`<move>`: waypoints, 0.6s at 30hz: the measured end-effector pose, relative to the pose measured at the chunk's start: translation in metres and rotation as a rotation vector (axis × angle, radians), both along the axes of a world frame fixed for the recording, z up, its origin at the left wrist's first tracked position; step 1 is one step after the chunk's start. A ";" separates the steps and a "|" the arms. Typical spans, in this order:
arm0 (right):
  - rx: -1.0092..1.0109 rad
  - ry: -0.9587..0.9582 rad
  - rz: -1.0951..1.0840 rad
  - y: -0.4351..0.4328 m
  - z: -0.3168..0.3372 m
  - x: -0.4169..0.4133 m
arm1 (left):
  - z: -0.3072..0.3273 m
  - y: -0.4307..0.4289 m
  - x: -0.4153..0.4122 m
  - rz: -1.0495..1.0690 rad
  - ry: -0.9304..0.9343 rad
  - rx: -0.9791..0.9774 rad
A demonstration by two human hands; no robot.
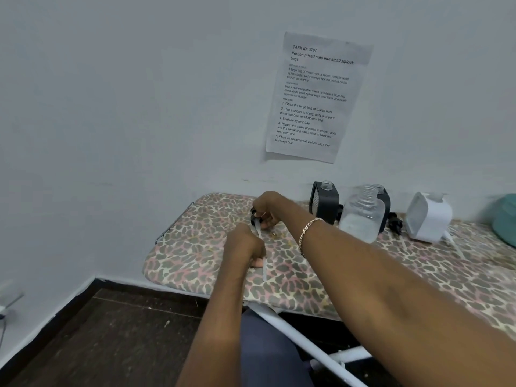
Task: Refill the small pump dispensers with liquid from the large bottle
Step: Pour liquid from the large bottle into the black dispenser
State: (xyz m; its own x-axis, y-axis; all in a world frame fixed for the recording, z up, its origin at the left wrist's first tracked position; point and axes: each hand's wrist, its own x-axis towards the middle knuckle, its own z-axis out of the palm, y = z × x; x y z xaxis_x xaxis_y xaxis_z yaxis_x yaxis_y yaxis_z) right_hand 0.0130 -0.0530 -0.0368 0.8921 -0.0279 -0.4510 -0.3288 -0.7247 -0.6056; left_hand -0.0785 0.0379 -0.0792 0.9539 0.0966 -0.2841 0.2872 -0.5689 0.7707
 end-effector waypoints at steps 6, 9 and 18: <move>-0.029 -0.088 0.035 -0.006 0.012 -0.008 | 0.007 0.002 -0.004 0.019 0.008 0.081; -0.169 -0.021 0.095 -0.003 0.036 -0.012 | 0.019 0.005 -0.007 0.068 -0.090 0.155; 0.070 -0.384 0.025 -0.029 0.146 -0.046 | 0.084 -0.019 -0.053 -0.100 -0.286 -0.102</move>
State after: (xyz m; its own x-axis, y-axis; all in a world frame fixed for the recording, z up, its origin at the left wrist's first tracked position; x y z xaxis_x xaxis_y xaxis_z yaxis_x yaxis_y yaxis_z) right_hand -0.0326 -0.0817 0.1090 0.9963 0.0150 -0.0841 -0.0513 -0.6824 -0.7292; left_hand -0.1316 0.0193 0.0050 0.9998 -0.0163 -0.0060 -0.0030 -0.4993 0.8664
